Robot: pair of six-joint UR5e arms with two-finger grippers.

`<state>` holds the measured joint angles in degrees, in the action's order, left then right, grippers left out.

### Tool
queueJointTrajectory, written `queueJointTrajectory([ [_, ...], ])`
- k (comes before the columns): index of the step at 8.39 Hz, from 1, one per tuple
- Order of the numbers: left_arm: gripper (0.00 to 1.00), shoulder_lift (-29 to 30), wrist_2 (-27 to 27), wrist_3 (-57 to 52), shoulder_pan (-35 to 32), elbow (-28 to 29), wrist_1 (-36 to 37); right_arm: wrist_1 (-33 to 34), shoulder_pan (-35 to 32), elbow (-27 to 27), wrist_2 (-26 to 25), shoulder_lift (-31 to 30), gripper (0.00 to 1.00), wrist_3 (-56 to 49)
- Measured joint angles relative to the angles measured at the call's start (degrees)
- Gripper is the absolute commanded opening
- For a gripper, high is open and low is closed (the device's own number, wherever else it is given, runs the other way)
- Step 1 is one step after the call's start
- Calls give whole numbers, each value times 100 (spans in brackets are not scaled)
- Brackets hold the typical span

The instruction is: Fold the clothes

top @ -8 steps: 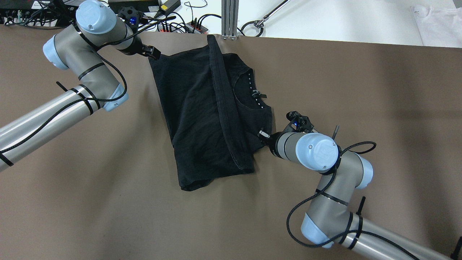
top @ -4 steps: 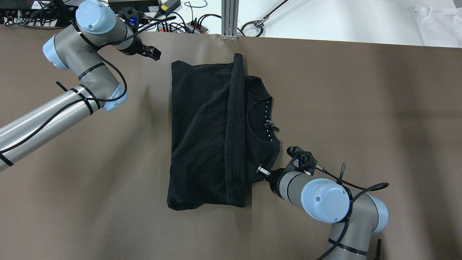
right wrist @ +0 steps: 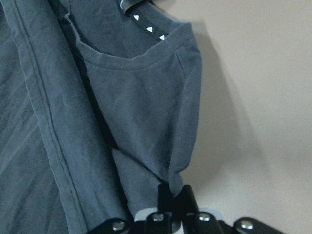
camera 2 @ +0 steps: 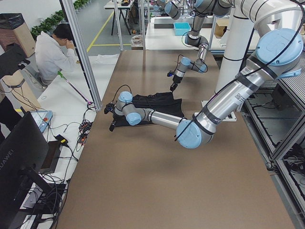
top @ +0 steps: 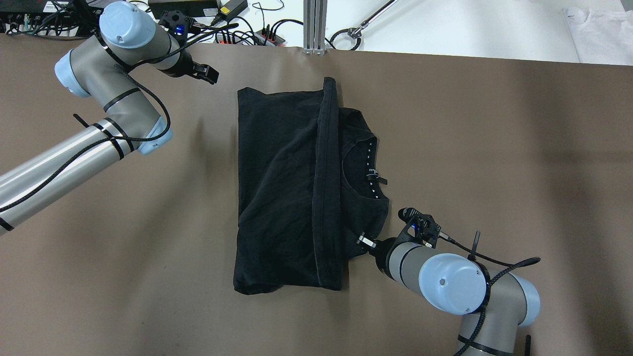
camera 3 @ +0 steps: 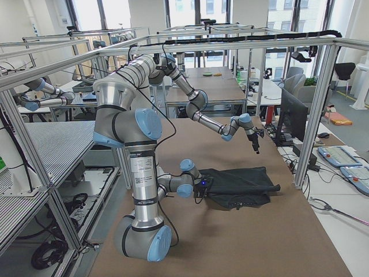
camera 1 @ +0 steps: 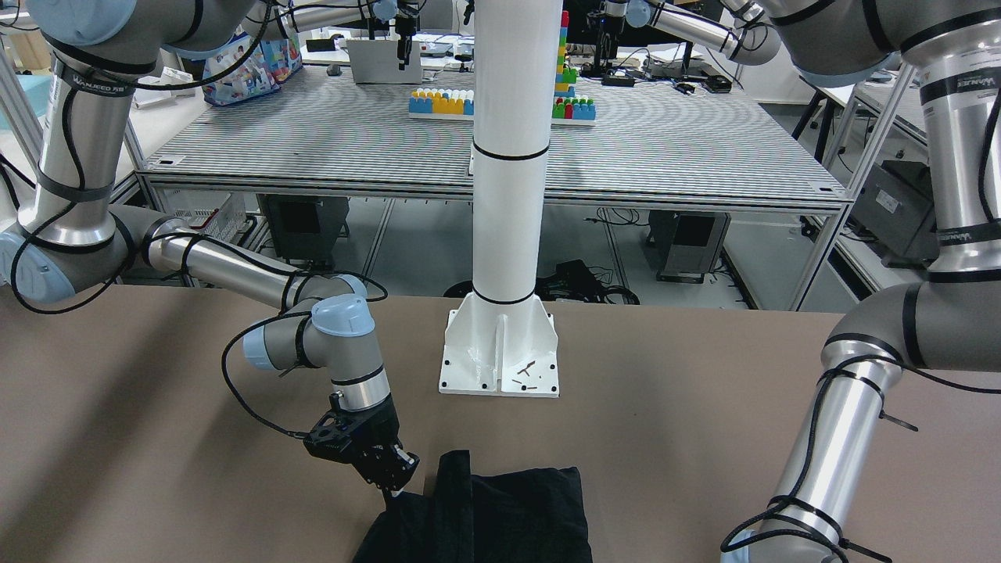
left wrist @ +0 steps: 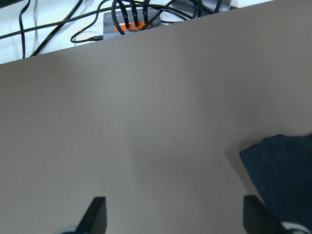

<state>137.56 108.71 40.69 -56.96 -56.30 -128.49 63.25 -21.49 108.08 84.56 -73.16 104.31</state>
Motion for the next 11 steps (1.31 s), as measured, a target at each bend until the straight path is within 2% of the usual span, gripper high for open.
queueJointTrajectory([
  [2, 100, -8, 1, 0, 1, -10, 0, 392, -39, 257, 46, 21, 94, -575],
  [4, 100, -15, 1, 0, 1, -18, 0, 1262, -121, 526, 61, 228, 94, -1181],
  [5, 100, -17, 2, 0, 1, -20, 0, 1692, -143, 483, 58, 499, 94, -1415],
  [6, 100, -18, 5, 0, 1, -22, 0, 2143, -146, 326, 54, 890, 94, -1558],
  [8, 100, -54, 9, 0, 3, -85, 0, 2928, -156, -364, 48, 1865, 94, -1666],
  [11, 100, -244, 10, 5, 31, -319, 0, 3248, -274, -1481, 43, 2655, 94, -2203],
])
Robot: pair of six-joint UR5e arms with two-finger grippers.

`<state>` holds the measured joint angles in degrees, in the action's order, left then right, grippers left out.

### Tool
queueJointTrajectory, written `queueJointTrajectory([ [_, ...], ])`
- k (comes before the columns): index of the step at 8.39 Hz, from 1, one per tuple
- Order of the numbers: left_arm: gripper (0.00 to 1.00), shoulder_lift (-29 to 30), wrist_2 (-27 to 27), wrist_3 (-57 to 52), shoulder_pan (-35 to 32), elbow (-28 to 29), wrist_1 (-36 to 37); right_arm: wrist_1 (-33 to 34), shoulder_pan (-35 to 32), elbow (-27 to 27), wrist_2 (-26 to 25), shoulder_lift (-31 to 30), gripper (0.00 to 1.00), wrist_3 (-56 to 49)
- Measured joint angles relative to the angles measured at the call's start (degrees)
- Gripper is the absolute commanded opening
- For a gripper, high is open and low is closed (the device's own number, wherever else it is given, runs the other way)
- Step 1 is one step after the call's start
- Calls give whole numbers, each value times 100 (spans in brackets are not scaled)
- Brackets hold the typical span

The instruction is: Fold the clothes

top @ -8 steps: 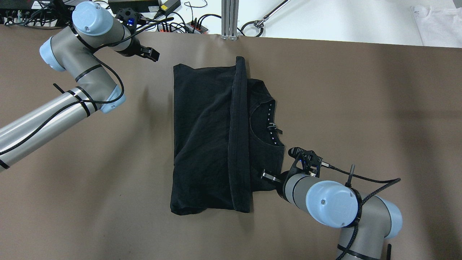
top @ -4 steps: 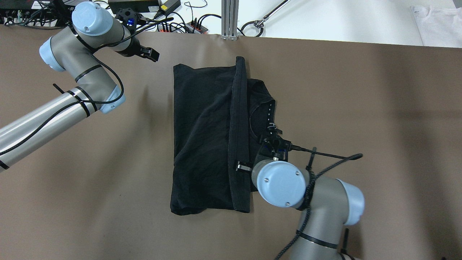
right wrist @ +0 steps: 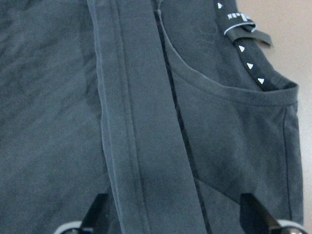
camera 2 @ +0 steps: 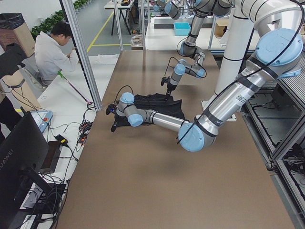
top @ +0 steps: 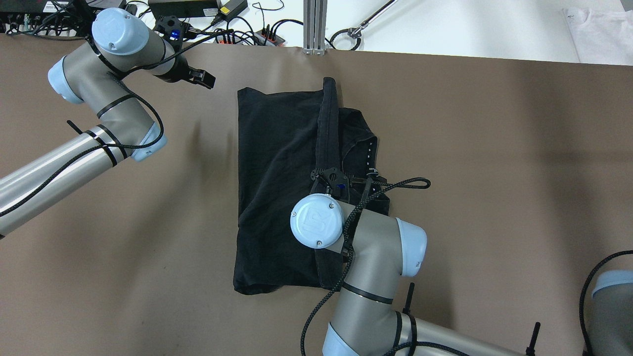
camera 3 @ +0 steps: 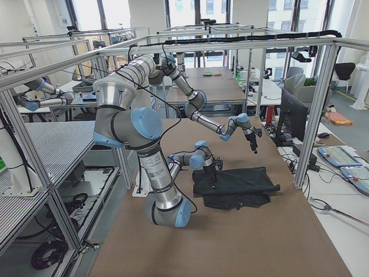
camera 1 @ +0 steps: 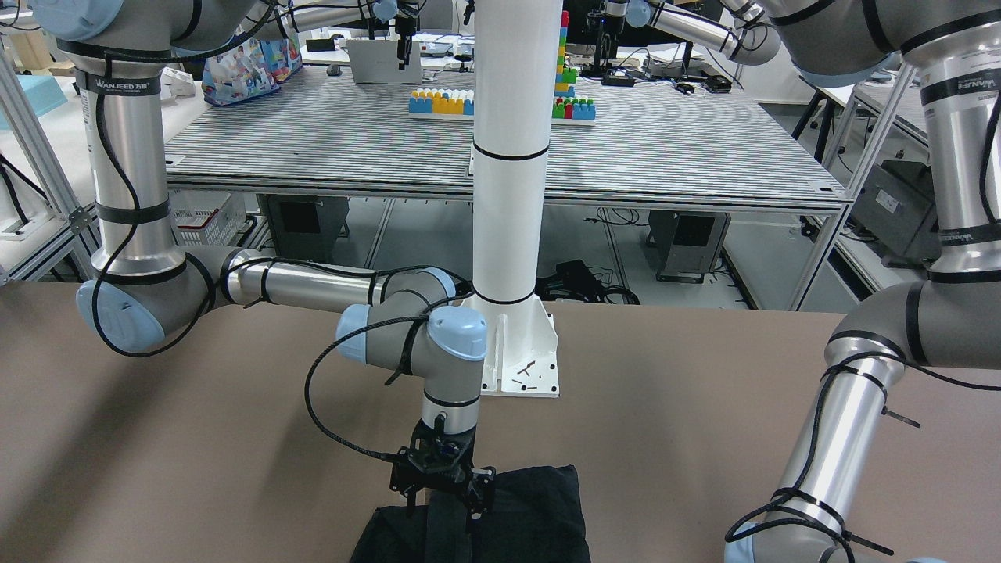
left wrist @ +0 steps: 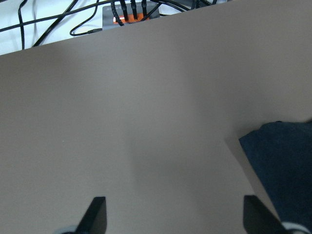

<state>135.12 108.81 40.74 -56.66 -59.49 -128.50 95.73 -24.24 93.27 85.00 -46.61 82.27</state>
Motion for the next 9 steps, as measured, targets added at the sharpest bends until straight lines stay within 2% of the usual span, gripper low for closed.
queueJointTrajectory([
  [4, 100, -37, 0, 40, 5, -40, 0, 35, -207, -1503, 6, 898, 94, -363],
  [9, 100, -38, 0, 48, 28, -32, 0, 77, -351, -1845, 5, 1009, 94, -1246],
])
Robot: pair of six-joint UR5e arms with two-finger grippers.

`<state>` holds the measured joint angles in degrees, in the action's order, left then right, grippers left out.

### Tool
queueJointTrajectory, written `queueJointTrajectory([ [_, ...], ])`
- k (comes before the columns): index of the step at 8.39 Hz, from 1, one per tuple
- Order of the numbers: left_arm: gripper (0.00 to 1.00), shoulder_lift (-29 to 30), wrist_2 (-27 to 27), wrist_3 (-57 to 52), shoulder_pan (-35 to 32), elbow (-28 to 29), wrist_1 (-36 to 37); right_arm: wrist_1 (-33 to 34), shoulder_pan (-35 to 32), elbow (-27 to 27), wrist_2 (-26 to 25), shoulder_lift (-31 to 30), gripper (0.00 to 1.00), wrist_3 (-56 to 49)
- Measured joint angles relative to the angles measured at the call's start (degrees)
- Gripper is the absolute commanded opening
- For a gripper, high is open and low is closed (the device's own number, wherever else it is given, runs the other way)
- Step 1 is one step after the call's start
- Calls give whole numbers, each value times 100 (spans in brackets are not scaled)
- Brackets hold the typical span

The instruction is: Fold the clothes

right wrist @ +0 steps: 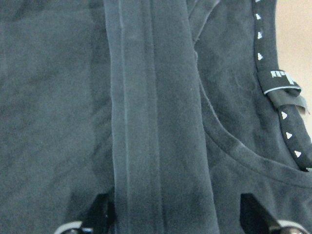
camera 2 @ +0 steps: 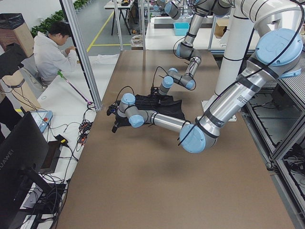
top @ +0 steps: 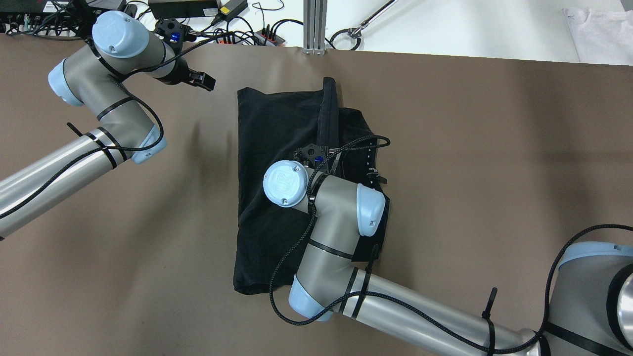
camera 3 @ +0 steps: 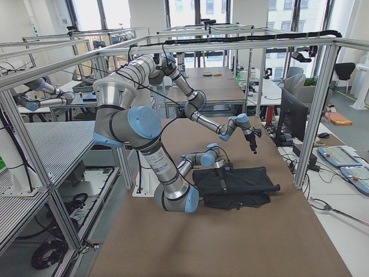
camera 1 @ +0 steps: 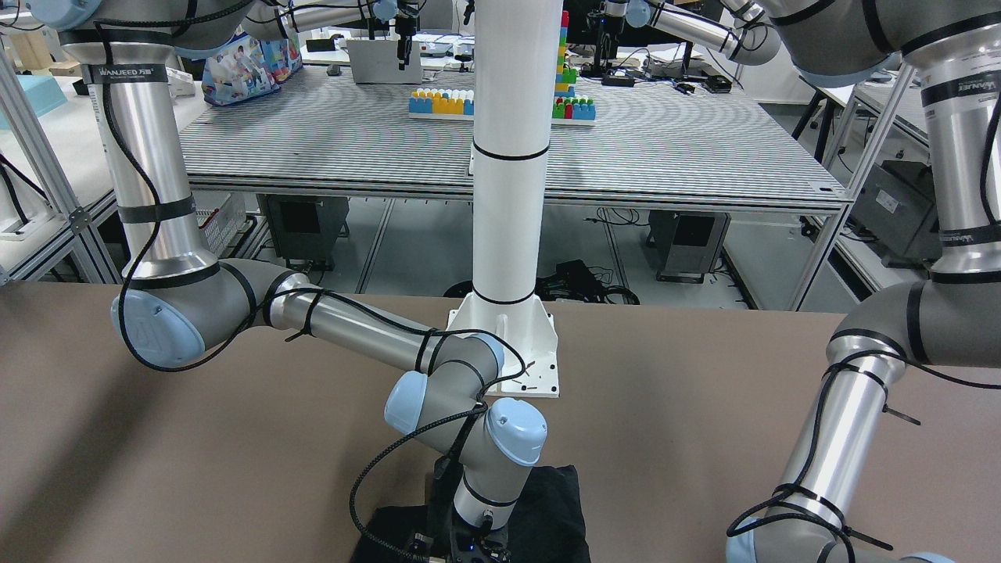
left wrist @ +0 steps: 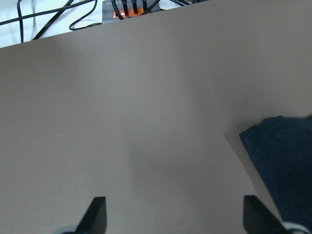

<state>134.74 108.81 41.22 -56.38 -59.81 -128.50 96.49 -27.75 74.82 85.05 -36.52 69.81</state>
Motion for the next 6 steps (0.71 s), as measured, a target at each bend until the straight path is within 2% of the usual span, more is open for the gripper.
queueJointTrajectory([
  [4, 100, 13, -6, 1, 54, 11, 0, -2, -284, 12, 3, -64, 94, -974],
  [6, 100, 13, -8, 7, 63, 11, 0, -46, -455, 239, 9, -482, 94, -1365],
])
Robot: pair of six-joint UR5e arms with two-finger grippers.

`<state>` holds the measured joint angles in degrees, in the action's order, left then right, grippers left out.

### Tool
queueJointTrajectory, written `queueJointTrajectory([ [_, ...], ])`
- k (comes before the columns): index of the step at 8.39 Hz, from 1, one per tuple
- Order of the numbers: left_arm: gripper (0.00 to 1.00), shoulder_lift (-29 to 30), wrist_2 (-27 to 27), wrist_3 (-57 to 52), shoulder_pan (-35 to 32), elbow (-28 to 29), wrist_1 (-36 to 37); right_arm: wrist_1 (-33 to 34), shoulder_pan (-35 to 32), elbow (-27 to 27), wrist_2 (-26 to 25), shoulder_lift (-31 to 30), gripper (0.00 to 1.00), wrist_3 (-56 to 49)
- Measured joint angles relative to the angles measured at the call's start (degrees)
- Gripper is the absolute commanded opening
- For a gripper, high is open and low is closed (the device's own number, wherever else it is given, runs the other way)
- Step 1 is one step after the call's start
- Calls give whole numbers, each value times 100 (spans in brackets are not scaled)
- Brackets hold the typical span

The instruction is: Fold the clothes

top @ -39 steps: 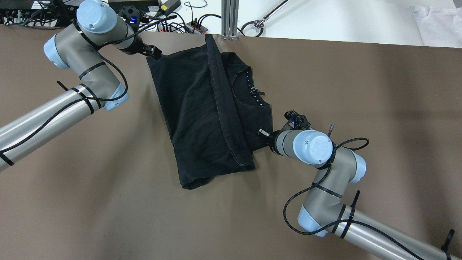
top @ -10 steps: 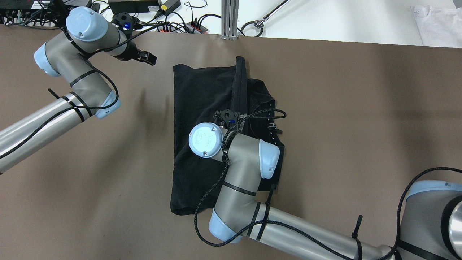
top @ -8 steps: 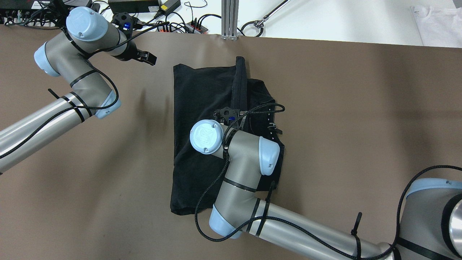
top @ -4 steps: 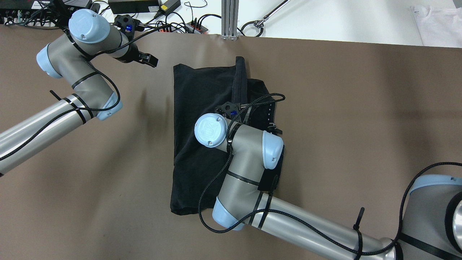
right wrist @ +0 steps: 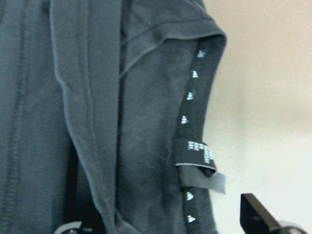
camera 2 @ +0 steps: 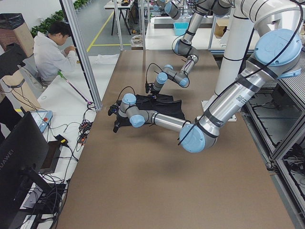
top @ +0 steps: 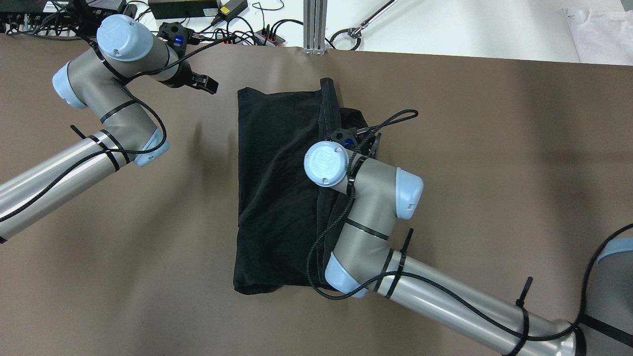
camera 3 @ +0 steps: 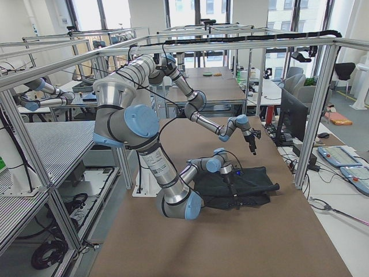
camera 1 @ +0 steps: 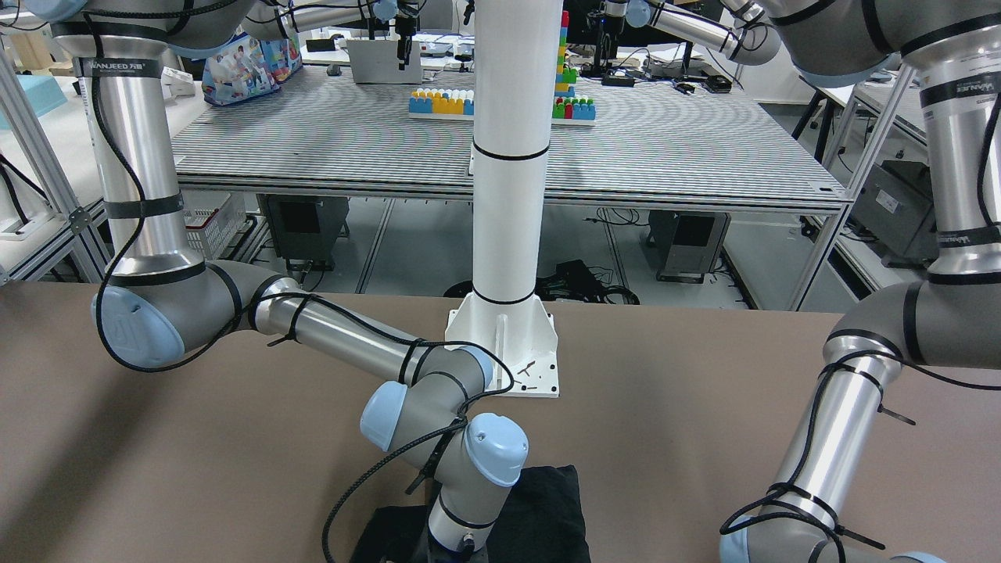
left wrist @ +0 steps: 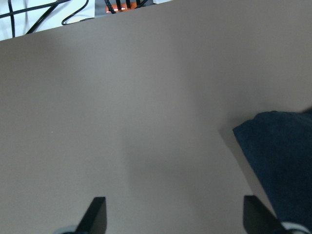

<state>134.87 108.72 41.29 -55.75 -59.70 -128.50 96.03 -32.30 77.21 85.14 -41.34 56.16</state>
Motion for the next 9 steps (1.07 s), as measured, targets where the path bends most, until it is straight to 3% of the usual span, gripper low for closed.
queueJointTrajectory([
  [4, 100, -3, 0, 2, 3, -2, 0, -14, -124, 1428, 11, -1295, 94, -519],
  [6, 100, -4, 0, 4, 3, -4, 0, 2, -149, 1742, 331, -1305, 94, -446],
  [9, 100, -9, -4, 91, 8, -6, 0, 228, 111, 1859, 778, -813, 94, -110],
])
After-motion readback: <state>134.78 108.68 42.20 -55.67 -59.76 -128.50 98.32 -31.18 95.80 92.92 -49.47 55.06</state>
